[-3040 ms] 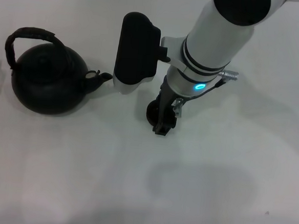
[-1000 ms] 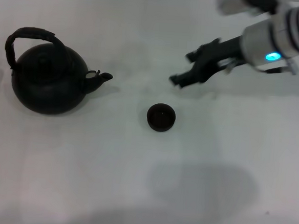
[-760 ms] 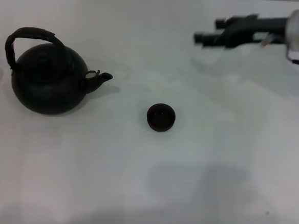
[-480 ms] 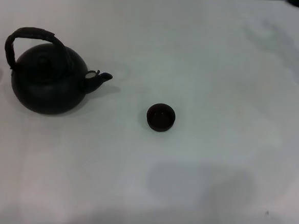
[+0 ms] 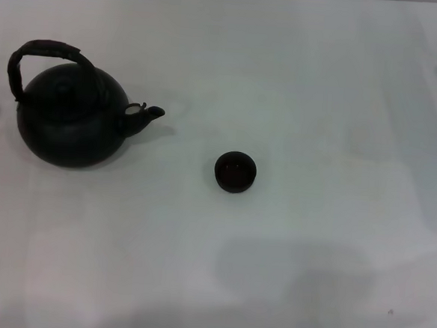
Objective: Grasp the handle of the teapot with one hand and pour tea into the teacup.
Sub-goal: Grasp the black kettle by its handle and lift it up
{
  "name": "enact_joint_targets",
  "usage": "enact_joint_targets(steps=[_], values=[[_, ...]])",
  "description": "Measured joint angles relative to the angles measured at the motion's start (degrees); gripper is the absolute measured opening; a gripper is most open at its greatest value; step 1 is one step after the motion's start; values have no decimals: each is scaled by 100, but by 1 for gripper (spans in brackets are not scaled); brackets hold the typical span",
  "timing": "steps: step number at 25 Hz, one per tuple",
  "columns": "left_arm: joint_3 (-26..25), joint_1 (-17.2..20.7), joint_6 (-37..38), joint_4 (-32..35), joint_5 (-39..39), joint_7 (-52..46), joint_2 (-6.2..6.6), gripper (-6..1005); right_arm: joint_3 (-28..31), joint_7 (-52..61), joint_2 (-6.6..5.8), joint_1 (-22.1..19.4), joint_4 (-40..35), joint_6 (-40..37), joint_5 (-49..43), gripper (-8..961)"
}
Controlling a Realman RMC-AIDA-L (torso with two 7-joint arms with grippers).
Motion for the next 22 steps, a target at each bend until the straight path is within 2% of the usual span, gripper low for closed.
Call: enact_joint_targets(steps=[3, 9, 14, 19, 22], values=[[15, 90, 67, 4, 6, 0, 0, 775, 235, -452, -19, -41, 72, -111, 57, 835], [22, 308, 445, -4, 324, 7, -7, 775, 493, -105, -45, -90, 44, -336, 84, 835], [26, 780, 947, -28, 1010, 305, -6, 776, 660, 71, -49, -50, -18, -696, 100, 835], [26, 944, 1179, 10, 1369, 441, -16, 776, 698, 207, -56, -1, -82, -743, 102, 835], [29, 914, 1189, 25, 1580, 447, -20, 775, 700, 278, -56, 74, -87, -811, 102, 835]])
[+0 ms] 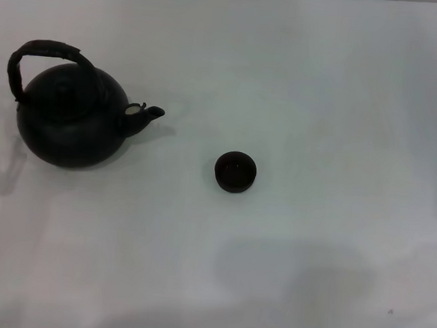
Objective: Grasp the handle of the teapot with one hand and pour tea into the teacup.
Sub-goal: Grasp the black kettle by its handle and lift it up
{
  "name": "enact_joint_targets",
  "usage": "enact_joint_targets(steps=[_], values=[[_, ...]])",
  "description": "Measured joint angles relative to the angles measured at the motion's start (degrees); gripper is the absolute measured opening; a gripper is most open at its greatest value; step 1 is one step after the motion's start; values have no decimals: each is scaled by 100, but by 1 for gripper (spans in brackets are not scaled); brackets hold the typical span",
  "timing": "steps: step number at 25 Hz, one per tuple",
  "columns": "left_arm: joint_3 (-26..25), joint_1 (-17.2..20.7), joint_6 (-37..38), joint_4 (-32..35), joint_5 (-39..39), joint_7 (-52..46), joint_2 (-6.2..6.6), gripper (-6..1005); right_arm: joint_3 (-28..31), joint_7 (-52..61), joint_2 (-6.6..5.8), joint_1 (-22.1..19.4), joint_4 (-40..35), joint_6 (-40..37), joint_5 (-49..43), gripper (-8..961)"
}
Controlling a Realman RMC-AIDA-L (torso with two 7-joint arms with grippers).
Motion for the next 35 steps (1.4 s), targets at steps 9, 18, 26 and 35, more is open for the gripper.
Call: enact_joint_targets(steps=[9, 18, 26, 35], values=[[6, -450, -73, -26, 399, 2, 9, 776, 1, 83, 0, 31, -1, -51, -1, 835], [-37, -752, -296, -53, 388, 2, 2, 774, 0, 122, 0, -19, 26, -65, -1, 835], [-56, -909, -644, -51, 266, 2, 5, 771, 0, 137, 0, 1, 13, -73, -10, 835], [-53, -976, -716, -45, 177, 2, 8, 772, 0, 145, 0, 22, 21, -85, -7, 835]])
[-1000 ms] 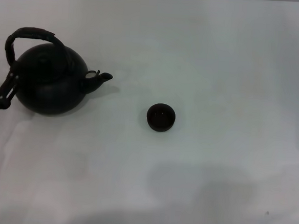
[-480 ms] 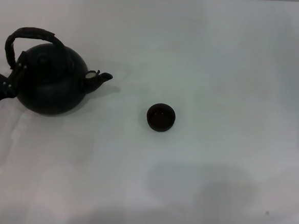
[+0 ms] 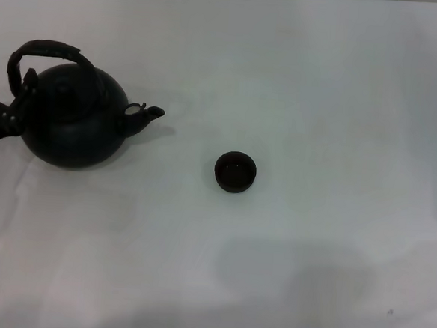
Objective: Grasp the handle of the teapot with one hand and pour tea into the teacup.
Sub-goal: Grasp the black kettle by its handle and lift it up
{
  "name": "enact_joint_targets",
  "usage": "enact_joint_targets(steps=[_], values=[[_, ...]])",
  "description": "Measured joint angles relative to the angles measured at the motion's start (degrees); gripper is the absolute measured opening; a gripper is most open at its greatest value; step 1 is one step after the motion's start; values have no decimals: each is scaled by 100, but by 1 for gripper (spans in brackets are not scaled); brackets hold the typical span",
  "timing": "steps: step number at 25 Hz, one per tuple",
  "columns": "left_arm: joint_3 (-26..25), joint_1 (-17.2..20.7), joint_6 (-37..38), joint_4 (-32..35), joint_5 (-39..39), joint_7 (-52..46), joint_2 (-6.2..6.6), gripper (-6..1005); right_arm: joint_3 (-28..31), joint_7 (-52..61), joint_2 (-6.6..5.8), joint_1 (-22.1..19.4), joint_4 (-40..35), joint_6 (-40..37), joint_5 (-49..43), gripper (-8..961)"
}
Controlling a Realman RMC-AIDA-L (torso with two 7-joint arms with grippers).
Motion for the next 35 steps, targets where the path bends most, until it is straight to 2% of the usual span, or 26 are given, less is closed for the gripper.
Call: enact_joint_targets(steps=[4, 15, 25, 35], values=[[37, -39, -129, -28, 30, 0, 18, 763, 0, 8, 0, 1, 4, -36, 3, 835], [45, -147, -262, -75, 46, 102, 11, 361, 0, 99, 0, -30, 2, -69, 7, 835], [52, -212, -259, -56, 123, 480, 4, 110, 0, 139, 0, -33, -3, -121, 7, 835], [44, -497, 19, -234, 195, 490, 55, 103, 0, 152, 0, 1, -13, -211, 6, 835]])
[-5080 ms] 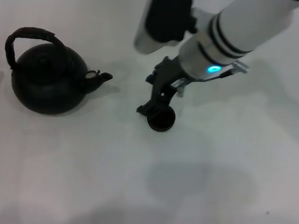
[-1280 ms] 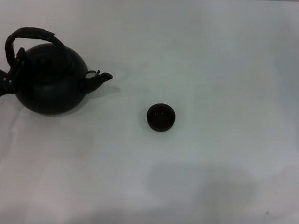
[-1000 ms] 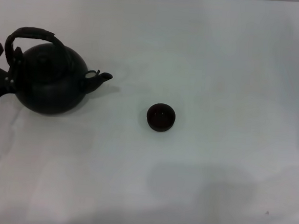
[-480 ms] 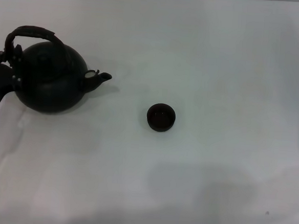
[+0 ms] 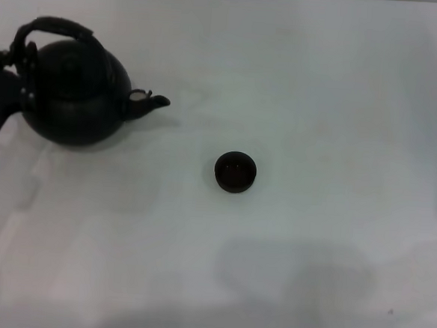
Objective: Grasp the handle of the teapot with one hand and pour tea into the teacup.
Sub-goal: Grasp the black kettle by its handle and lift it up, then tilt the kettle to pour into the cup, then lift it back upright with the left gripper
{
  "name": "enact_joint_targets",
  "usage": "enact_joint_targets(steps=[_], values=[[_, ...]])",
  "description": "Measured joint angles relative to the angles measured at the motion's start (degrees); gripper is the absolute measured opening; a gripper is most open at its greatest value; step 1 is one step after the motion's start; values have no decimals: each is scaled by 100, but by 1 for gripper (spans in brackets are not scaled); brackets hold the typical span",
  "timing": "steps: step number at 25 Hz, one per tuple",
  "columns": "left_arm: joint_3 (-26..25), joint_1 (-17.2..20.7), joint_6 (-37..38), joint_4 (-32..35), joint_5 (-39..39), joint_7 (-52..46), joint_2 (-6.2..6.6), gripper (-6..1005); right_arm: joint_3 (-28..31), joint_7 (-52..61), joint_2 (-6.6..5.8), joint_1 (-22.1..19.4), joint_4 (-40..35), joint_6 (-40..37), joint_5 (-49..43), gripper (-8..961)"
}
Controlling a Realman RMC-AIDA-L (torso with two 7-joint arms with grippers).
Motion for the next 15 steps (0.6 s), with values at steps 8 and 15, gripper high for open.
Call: enact_joint_targets(steps=[8, 15], values=[[75, -597, 658, -808, 191, -614, 36, 104, 0, -1, 0, 0, -7, 0, 0, 835], [385, -1048, 833, -1043, 461, -974, 227, 104, 0, -1, 0, -4, -7, -8, -8, 835]])
